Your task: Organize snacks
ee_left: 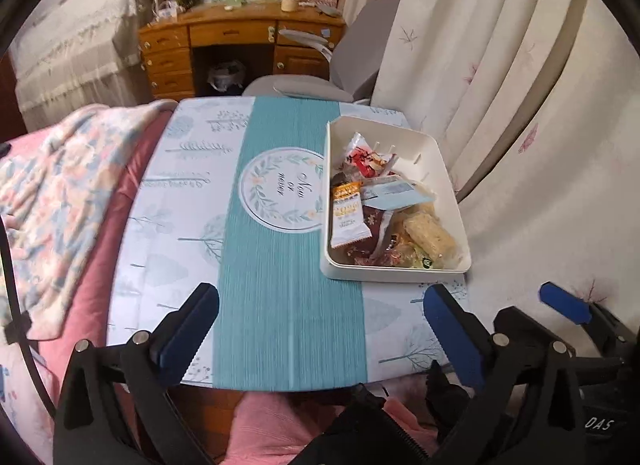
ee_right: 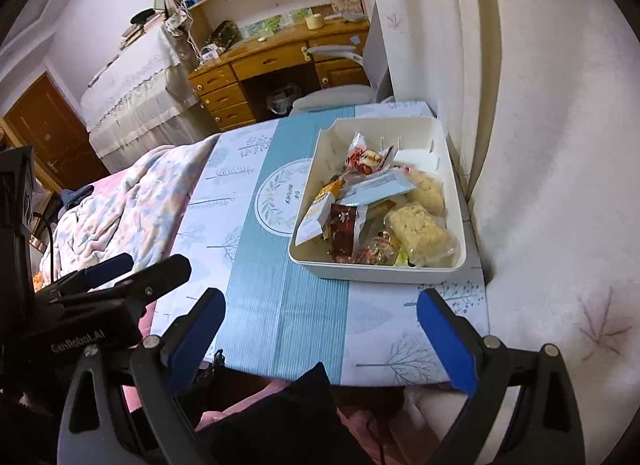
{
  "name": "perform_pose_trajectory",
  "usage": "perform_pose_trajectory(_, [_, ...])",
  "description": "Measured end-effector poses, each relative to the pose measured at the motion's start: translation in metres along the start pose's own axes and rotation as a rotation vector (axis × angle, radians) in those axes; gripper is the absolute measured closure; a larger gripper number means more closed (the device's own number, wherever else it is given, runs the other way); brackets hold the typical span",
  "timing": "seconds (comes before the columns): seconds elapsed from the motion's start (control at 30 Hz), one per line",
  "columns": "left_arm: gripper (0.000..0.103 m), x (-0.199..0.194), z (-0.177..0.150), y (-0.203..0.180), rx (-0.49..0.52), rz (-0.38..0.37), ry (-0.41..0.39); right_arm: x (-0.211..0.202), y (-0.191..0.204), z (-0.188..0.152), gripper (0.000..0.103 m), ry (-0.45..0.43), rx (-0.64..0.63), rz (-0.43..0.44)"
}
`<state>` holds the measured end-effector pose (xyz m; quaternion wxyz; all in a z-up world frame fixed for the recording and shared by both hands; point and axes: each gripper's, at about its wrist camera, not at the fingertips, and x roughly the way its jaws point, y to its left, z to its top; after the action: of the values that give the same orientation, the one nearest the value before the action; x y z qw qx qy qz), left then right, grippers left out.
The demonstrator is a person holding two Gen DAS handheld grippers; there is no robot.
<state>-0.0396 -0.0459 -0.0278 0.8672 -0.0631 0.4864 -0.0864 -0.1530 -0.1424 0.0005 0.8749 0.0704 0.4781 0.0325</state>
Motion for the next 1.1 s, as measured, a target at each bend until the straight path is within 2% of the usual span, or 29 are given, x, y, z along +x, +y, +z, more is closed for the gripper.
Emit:
perform_pose_trajectory(0.1, [0.001,-0.007,-0.003,-0.003,0.003,0.05,-0.02,-0.002,0.002,-0.004,0.005,-0.015,-0.009,0.016])
perform_pose_trajectory(0.17, [0.001,-0.012,-0.005,-0.002,-0.012,0.074,-0.034,-0.002,0.004,-0.004,0.0,-0.018,-0.016,0.022])
perform_pose_trajectory(0.4, [0.001,-0.022,-0.005,0.003,-0.054,0.132,-0.078,-0.003,0.007,-0.001,0.0,-0.032,-0.039,0.014])
perform_pose_trajectory(0.77, [0.001,-0.022,-0.01,-0.008,-0.054,0.176,-0.09,0.006,-0.007,-0.001,0.0,-0.026,-0.036,0.041])
perform_pose_trajectory(1.1, [0.001,-0.009,-0.012,-0.023,-0.028,0.189,-0.043,0.007,-0.018,-0.002,0.0,-0.017,-0.024,0.043])
